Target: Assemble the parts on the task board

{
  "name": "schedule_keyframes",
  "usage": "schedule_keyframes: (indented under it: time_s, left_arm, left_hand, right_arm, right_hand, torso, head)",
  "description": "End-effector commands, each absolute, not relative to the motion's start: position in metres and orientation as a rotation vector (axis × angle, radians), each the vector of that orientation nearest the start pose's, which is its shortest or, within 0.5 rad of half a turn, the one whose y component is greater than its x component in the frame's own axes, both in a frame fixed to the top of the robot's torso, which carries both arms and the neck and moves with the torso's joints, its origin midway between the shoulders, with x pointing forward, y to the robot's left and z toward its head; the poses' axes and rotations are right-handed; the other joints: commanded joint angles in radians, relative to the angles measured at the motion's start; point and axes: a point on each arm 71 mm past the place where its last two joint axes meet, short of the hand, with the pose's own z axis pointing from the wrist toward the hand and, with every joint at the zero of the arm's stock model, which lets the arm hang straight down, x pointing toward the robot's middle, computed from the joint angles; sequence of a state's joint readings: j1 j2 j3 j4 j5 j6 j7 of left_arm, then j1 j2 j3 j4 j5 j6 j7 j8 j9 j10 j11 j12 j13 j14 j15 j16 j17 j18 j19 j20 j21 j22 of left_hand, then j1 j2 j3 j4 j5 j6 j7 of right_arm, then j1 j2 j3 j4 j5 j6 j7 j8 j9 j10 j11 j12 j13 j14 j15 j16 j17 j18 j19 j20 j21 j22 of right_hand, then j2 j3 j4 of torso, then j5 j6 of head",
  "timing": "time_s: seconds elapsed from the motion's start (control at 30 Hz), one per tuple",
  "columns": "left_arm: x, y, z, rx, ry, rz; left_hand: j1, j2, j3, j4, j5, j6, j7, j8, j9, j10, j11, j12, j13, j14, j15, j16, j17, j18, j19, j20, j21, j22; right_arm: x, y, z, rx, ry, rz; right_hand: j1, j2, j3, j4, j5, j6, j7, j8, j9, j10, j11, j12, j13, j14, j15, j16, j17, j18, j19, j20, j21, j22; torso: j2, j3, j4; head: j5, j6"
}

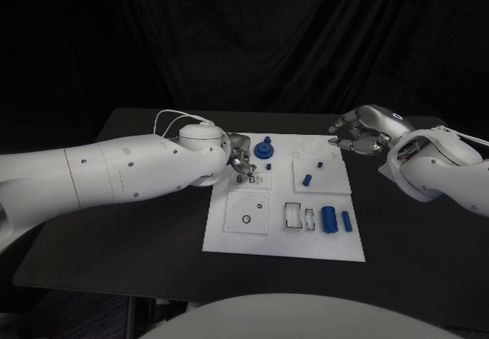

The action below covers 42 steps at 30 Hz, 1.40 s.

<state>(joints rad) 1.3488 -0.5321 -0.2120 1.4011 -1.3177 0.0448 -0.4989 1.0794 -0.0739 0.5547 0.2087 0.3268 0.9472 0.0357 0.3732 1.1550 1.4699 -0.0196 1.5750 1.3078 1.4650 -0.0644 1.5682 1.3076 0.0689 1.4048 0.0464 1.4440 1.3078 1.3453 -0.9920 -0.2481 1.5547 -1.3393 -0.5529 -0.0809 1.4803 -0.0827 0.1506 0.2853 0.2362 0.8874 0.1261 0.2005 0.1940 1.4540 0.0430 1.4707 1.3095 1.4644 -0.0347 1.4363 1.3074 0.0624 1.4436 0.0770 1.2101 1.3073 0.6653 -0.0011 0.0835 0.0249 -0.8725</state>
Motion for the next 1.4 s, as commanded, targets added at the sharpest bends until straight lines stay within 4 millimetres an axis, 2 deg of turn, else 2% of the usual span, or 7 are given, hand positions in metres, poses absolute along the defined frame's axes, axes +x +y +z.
schedule_keyframes:
  time_s: [0.03,0.43,0.73,1.07,1.27,1.4]
  left_arm:
    - [0.500,0.100,-0.204,0.148,2.076,-0.396]
    - [0.499,0.110,-0.209,0.050,2.007,-0.432]
    - [0.493,0.110,-0.222,0.007,1.972,-0.479]
    - [0.486,0.108,-0.234,-0.005,1.972,-0.511]
    - [0.483,0.107,-0.238,-0.001,1.979,-0.521]
    - [0.482,0.106,-0.240,0.002,1.985,-0.523]
  left_hand:
    - [-0.009,0.003,-0.001,0.007,-0.006,0.001,0.005,-0.004,0.001,0.101,-0.003,-0.004,0.263,0.106,-0.003,0.003,0.263,-0.016,0.006,-0.001,-0.005,0.101]
    - [-0.012,0.008,-0.001,0.009,-0.005,0.005,0.005,-0.005,0.000,0.101,-0.004,-0.004,0.263,0.106,-0.004,0.003,0.263,-0.015,0.004,-0.001,-0.008,0.099]
    - [-0.010,0.007,0.001,0.002,0.001,0.009,0.003,-0.011,-0.003,0.101,-0.005,-0.004,0.263,0.106,-0.004,0.003,0.263,-0.016,0.004,-0.001,-0.008,0.100]
    - [-0.006,0.007,0.003,-0.005,0.006,0.013,0.002,-0.016,-0.006,0.101,-0.006,-0.004,0.263,0.106,-0.005,0.003,0.263,-0.015,0.005,-0.002,-0.008,0.100]
    - [-0.006,0.007,0.003,-0.005,0.006,0.013,0.002,-0.017,-0.006,0.101,-0.006,-0.004,0.263,0.106,-0.005,0.003,0.263,-0.016,0.006,-0.002,-0.008,0.101]
    - [-0.006,0.007,0.003,-0.005,0.006,0.015,0.002,-0.017,-0.007,0.101,-0.006,-0.004,0.263,0.106,-0.005,0.003,0.263,-0.016,0.005,-0.002,-0.008,0.101]
  right_arm:
    - [0.475,-0.277,-0.175,0.008,1.549,0.527]
    - [0.475,-0.279,-0.175,0.014,1.551,0.522]
    - [0.474,-0.280,-0.174,0.016,1.546,0.522]
    - [0.472,-0.284,-0.174,0.023,1.545,0.516]
    - [0.471,-0.286,-0.174,0.028,1.546,0.516]
    - [0.471,-0.285,-0.174,0.029,1.547,0.517]
  right_hand:
    - [0.004,0.005,0.005,-0.002,0.004,0.006,0.002,-0.004,-0.001,-0.004,0.001,-0.003,0.080,0.052,0.007,-0.005,0.084,0.014,-0.005,0.001,-0.003,0.161]
    - [0.004,0.004,0.005,-0.003,0.005,0.007,0.002,-0.004,-0.002,-0.006,0.001,-0.005,0.078,0.051,0.007,-0.006,0.082,0.015,-0.006,0.001,-0.006,0.161]
    - [0.004,0.004,0.005,-0.003,0.005,0.007,0.002,-0.005,-0.002,-0.008,0.001,-0.006,0.076,0.050,0.008,-0.009,0.079,0.015,-0.007,0.001,-0.010,0.160]
    - [0.005,0.003,0.005,-0.003,0.006,0.008,0.002,-0.005,-0.002,-0.008,0.002,-0.007,0.075,0.049,0.008,-0.009,0.079,0.016,-0.008,0.002,-0.012,0.159]
    - [0.005,0.003,0.005,-0.003,0.006,0.008,0.002,-0.005,-0.002,-0.008,0.002,-0.007,0.075,0.049,0.008,-0.009,0.079,0.016,-0.008,0.002,-0.012,0.159]
    - [0.005,0.003,0.005,-0.003,0.006,0.008,0.002,-0.005,-0.002,-0.008,0.002,-0.007,0.075,0.049,0.008,-0.009,0.079,0.016,-0.008,0.002,-0.012,0.159]
  torso:
    - [0.001,0.0016,0.0033]
    - [0.004,0.0000,0.0049]
    - [0.004,0.0014,0.0100]
    - [0.002,0.0001,0.0088]
    - [0.002,-0.0001,0.0063]
    - [0.004,0.0000,0.0065]
  head:
    - [-0.001,0.000]
    - [0.002,0.000]
    - [-0.004,0.000]
    - [-0.005,0.000]
    - [0.004,0.000]
    - [0.003,0.000]
